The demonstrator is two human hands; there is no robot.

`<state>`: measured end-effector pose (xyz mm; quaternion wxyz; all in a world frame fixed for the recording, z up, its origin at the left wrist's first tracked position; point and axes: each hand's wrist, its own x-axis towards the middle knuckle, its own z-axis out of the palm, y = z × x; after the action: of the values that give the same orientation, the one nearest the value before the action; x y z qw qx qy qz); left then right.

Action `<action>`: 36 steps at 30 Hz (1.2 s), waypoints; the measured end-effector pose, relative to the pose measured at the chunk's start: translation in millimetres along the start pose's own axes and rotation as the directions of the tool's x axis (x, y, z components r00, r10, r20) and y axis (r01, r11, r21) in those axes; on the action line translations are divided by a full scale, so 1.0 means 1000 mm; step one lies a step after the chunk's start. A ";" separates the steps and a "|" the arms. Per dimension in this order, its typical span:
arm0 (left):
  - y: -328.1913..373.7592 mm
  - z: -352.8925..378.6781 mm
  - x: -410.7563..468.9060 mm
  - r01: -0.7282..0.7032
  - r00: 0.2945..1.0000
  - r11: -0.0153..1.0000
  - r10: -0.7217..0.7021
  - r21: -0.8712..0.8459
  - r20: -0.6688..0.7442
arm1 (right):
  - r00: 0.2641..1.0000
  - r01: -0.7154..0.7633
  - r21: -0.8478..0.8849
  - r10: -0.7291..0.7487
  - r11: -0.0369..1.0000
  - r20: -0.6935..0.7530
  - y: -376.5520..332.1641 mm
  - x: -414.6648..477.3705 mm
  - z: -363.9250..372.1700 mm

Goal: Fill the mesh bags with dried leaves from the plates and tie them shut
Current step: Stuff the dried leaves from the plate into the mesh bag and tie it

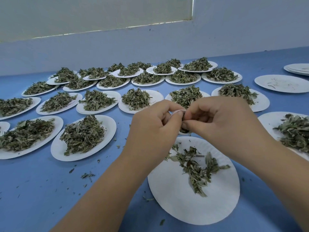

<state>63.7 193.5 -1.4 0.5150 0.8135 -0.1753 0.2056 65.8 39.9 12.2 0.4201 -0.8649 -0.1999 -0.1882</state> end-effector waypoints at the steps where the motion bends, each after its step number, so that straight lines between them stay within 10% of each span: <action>1: 0.000 0.001 0.000 -0.003 1.000 1.000 0.003 0.004 0.006 | 1.000 0.007 -0.024 -0.007 1.000 -0.001 0.000 0.000 0.001; 16: 0.000 0.000 0.001 0.012 1.000 1.000 -0.012 0.004 -0.003 | 0.991 0.131 -0.130 -0.124 0.983 0.057 -0.001 0.001 -0.001; 36: 0.001 -0.002 0.000 -0.024 1.000 0.999 0.024 -0.048 0.003 | 0.995 -0.085 0.120 0.090 0.989 -0.044 0.003 0.006 -0.003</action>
<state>62.7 195.1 -0.1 0.5316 0.7991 -0.1908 0.2062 72.0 36.6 14.6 0.4829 -0.8418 -0.1622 -0.1786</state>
